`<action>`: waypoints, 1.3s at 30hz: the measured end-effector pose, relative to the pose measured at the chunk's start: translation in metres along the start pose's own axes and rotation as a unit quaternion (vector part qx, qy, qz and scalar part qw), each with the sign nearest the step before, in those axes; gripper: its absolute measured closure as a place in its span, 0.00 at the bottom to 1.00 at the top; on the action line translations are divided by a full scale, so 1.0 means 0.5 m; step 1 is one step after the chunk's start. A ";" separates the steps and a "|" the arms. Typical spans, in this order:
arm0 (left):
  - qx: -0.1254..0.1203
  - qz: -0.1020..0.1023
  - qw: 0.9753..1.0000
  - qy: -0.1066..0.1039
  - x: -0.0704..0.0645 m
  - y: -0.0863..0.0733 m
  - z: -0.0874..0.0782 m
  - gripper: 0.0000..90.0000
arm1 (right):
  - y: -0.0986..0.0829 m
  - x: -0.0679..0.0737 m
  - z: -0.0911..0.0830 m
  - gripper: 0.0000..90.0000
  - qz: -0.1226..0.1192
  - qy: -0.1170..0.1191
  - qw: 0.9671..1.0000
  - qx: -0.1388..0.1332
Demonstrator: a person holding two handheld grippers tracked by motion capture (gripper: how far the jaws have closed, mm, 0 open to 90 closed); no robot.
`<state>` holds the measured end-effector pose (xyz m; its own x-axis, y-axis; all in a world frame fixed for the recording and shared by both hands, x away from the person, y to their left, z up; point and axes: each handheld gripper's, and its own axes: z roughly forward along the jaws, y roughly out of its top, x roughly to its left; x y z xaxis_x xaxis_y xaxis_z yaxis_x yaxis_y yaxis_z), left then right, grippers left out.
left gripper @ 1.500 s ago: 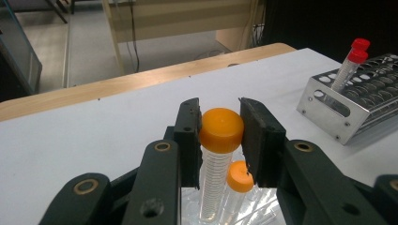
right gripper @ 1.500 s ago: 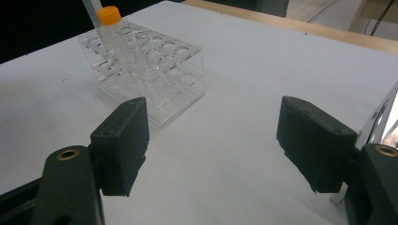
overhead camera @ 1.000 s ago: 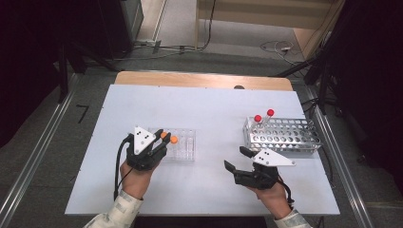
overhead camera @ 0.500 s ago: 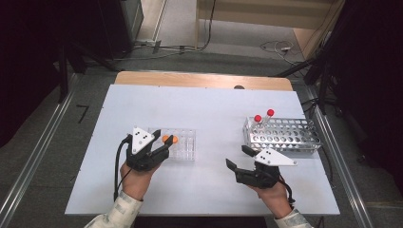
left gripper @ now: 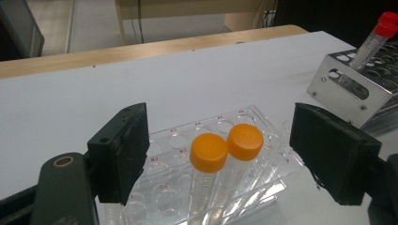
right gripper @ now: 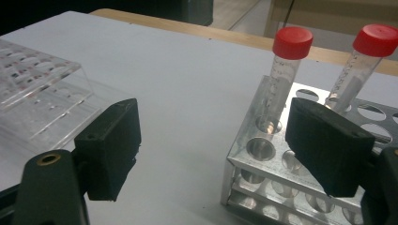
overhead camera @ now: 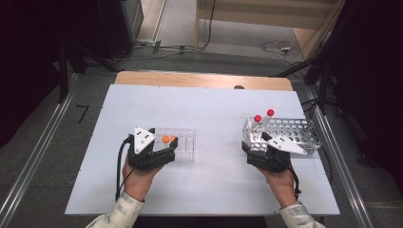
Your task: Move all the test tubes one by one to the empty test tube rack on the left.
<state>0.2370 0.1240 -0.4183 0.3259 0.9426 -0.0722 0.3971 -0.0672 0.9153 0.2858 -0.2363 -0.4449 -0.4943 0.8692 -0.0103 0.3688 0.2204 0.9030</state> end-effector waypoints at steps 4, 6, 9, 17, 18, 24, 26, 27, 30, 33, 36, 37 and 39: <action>0.000 0.000 1.000 0.000 0.000 0.000 0.000 0.23 | 0.003 -0.003 0.018 0.21 0.000 -0.011 1.000 0.000; -0.001 0.000 1.000 -0.001 0.000 0.000 0.000 0.23 | 0.006 -0.007 0.026 0.22 0.004 -0.016 1.000 -0.001; -0.003 -0.001 1.000 -0.001 0.000 0.000 -0.001 0.23 | 0.006 -0.016 0.038 0.25 0.011 -0.021 1.000 -0.001; 0.000 0.000 1.000 -0.003 -0.003 -0.001 0.002 0.23 | 0.009 -0.044 0.058 0.35 0.022 -0.034 0.999 -0.010; 0.000 0.000 1.000 -0.003 -0.003 -0.001 0.002 0.23 | 0.009 -0.044 0.058 0.35 0.022 -0.034 0.999 -0.010; 0.003 0.000 1.000 -0.004 -0.002 -0.002 0.004 0.23 | 0.011 -0.054 0.080 0.47 0.026 -0.047 0.999 -0.011; 0.004 0.000 1.000 -0.004 -0.002 -0.002 0.004 0.23 | 0.011 -0.053 0.085 0.50 0.025 -0.053 0.998 -0.011; 0.003 -0.001 1.000 -0.005 -0.003 -0.002 0.004 0.23 | 0.011 -0.053 0.087 0.52 0.025 -0.055 0.998 -0.010; 0.004 0.000 1.000 -0.004 -0.003 -0.003 0.004 0.23 | 0.010 -0.053 0.092 0.57 0.024 -0.061 0.998 -0.010; 0.003 -0.001 1.000 -0.004 -0.004 -0.003 0.004 0.23 | 0.010 -0.054 0.095 0.62 0.024 -0.067 0.997 -0.011; 0.003 -0.001 1.000 -0.005 -0.005 -0.003 0.005 0.23 | 0.012 -0.054 0.095 0.69 0.025 -0.071 0.997 -0.012; 0.003 0.000 1.000 -0.006 -0.005 -0.003 0.005 0.23 | 0.012 -0.054 0.096 0.71 0.023 -0.073 0.997 -0.010; 0.003 0.000 1.000 -0.006 -0.006 -0.003 0.005 0.23 | 0.012 -0.053 0.097 0.74 0.025 -0.073 0.997 -0.004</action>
<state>0.2377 0.1205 -0.4203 0.3368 0.9384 -0.0774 0.4024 -0.0691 0.9129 0.3391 -0.2365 -0.4601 -0.3549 0.9345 -0.0279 0.3835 0.1727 0.9073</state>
